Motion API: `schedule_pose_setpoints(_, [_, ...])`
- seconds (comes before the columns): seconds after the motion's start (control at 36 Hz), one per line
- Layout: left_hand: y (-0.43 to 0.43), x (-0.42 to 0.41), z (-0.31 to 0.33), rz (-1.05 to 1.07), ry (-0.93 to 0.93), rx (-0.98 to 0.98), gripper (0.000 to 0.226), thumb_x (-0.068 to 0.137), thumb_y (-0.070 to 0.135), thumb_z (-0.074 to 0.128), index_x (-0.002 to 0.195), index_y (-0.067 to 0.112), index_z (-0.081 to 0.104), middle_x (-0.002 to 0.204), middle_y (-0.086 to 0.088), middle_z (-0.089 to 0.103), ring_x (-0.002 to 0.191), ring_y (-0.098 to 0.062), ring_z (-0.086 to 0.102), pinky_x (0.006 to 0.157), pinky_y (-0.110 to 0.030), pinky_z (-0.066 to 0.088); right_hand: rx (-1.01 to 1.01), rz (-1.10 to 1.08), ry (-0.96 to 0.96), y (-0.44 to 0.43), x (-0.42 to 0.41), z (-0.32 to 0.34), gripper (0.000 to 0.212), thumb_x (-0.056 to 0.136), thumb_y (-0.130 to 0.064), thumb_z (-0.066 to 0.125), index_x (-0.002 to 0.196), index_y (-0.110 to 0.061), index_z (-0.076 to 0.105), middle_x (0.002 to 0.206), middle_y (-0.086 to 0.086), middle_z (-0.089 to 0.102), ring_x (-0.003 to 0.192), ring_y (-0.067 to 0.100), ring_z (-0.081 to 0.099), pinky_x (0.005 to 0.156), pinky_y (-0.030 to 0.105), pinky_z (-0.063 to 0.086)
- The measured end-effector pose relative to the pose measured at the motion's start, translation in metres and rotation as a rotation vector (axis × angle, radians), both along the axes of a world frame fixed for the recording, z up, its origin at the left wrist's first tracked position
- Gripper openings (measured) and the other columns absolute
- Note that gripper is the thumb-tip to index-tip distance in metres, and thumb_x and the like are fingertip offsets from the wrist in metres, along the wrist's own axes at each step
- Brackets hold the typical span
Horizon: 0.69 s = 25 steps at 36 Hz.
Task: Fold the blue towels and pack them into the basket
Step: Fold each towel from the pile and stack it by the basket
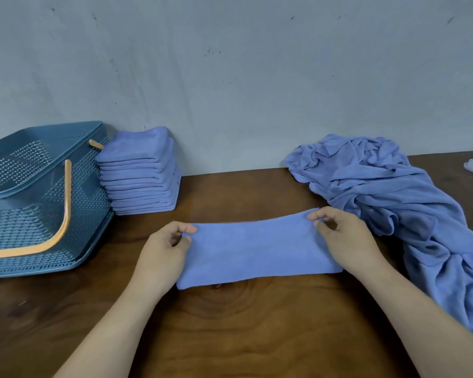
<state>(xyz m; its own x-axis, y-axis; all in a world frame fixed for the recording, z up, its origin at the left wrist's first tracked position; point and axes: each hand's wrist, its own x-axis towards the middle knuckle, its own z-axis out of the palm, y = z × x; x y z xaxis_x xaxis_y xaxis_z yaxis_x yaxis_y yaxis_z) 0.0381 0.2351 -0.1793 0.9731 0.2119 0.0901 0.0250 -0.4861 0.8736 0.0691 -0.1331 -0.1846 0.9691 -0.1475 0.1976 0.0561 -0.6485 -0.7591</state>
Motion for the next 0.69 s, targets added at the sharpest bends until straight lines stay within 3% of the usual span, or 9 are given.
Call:
schedule_pose_setpoints(0.06, [-0.002, 0.001, -0.003, 0.022, -0.025, 0.09, 0.028, 0.104, 0.017, 0.058, 0.102, 0.04, 0.073, 0.089, 0.012, 0.076, 0.066, -0.011, 0.065, 0.06, -0.025, 0.049, -0.054, -0.008, 0.031, 0.002, 0.001, -0.001, 0.028, 0.103, -0.025, 0.06, 0.101, -0.051, 0.07, 0.088, -0.018, 0.069, 0.063, 0.012, 0.059, 0.059, 0.03, 0.048])
schedule_pose_setpoints(0.11, [-0.006, 0.001, -0.003, 0.041, -0.034, 0.157, 0.027, 0.105, 0.018, 0.057, 0.103, 0.04, 0.072, 0.076, 0.015, 0.071, 0.058, -0.001, 0.058, 0.052, -0.013, 0.039, -0.086, -0.018, 0.039, 0.004, 0.001, -0.001, 0.027, 0.103, -0.026, 0.059, 0.102, -0.051, 0.07, 0.075, -0.014, 0.066, 0.06, 0.009, 0.058, 0.056, 0.028, 0.043])
schedule_pose_setpoints(0.17, [-0.009, 0.001, 0.0, 0.055, -0.04, 0.202, 0.027, 0.106, 0.016, 0.056, 0.106, 0.038, 0.072, 0.067, 0.018, 0.061, 0.061, 0.003, 0.057, 0.053, -0.011, 0.037, -0.107, -0.025, 0.028, 0.004, 0.0, -0.002, 0.028, 0.103, -0.025, 0.059, 0.104, -0.051, 0.069, 0.07, -0.013, 0.063, 0.058, 0.007, 0.056, 0.054, 0.026, 0.04])
schedule_pose_setpoints(0.31, [-0.015, -0.003, 0.006, 0.012, -0.043, 0.374, 0.03, 0.107, 0.013, 0.052, 0.118, 0.032, 0.073, 0.092, 0.019, 0.064, 0.077, -0.003, 0.059, 0.067, -0.011, 0.039, -0.167, -0.039, 0.023, 0.007, -0.002, 0.0, 0.026, 0.104, -0.024, 0.059, 0.11, -0.047, 0.071, 0.069, -0.012, 0.06, 0.062, 0.009, 0.058, 0.057, 0.028, 0.045])
schedule_pose_setpoints(0.42, [-0.019, -0.007, 0.008, -0.032, -0.041, 0.577, 0.035, 0.108, 0.014, 0.048, 0.13, 0.03, 0.07, 0.127, 0.014, 0.066, 0.111, -0.011, 0.057, 0.085, -0.029, 0.051, -0.339, -0.006, 0.004, 0.013, -0.008, 0.007, 0.027, 0.106, -0.026, 0.056, 0.124, -0.037, 0.072, 0.109, -0.019, 0.062, 0.089, 0.011, 0.062, 0.075, 0.035, 0.054])
schedule_pose_setpoints(0.47, [-0.02, -0.009, 0.01, -0.019, -0.059, 0.611, 0.035, 0.108, 0.016, 0.049, 0.133, 0.03, 0.069, 0.134, 0.013, 0.064, 0.114, -0.011, 0.052, 0.088, -0.029, 0.049, -0.451, -0.011, 0.021, 0.014, -0.013, 0.012, 0.03, 0.106, -0.029, 0.053, 0.13, -0.037, 0.07, 0.133, -0.016, 0.059, 0.101, 0.015, 0.063, 0.073, 0.035, 0.053])
schedule_pose_setpoints(0.56, [-0.024, -0.013, 0.018, 0.036, -0.172, 0.656, 0.03, 0.107, 0.025, 0.054, 0.133, 0.031, 0.068, 0.144, 0.009, 0.058, 0.123, -0.016, 0.048, 0.097, -0.032, 0.046, -0.617, -0.044, -0.094, 0.022, -0.018, 0.021, 0.034, 0.104, -0.033, 0.057, 0.136, -0.039, 0.067, 0.146, -0.011, 0.052, 0.12, 0.018, 0.055, 0.068, 0.034, 0.053])
schedule_pose_setpoints(0.61, [-0.035, -0.015, 0.024, 0.024, -0.256, 0.677, 0.028, 0.106, 0.032, 0.055, 0.13, 0.034, 0.069, 0.147, 0.011, 0.055, 0.133, -0.017, 0.046, 0.106, -0.039, 0.044, -0.55, 0.071, -0.161, 0.034, -0.02, 0.026, 0.038, 0.103, -0.036, 0.058, 0.141, -0.038, 0.064, 0.149, -0.012, 0.05, 0.128, 0.018, 0.052, 0.082, 0.038, 0.056])
schedule_pose_setpoints(0.69, [-0.061, -0.02, 0.024, -0.141, -0.203, 0.569, 0.033, 0.108, 0.04, 0.05, 0.137, 0.036, 0.067, 0.153, 0.016, 0.052, 0.144, -0.009, 0.04, 0.117, -0.034, 0.033, -0.373, 0.309, -0.006, 0.055, -0.026, 0.024, 0.048, 0.105, -0.052, 0.051, 0.152, -0.044, 0.051, 0.159, -0.022, 0.039, 0.14, 0.008, 0.045, 0.111, 0.038, 0.044])
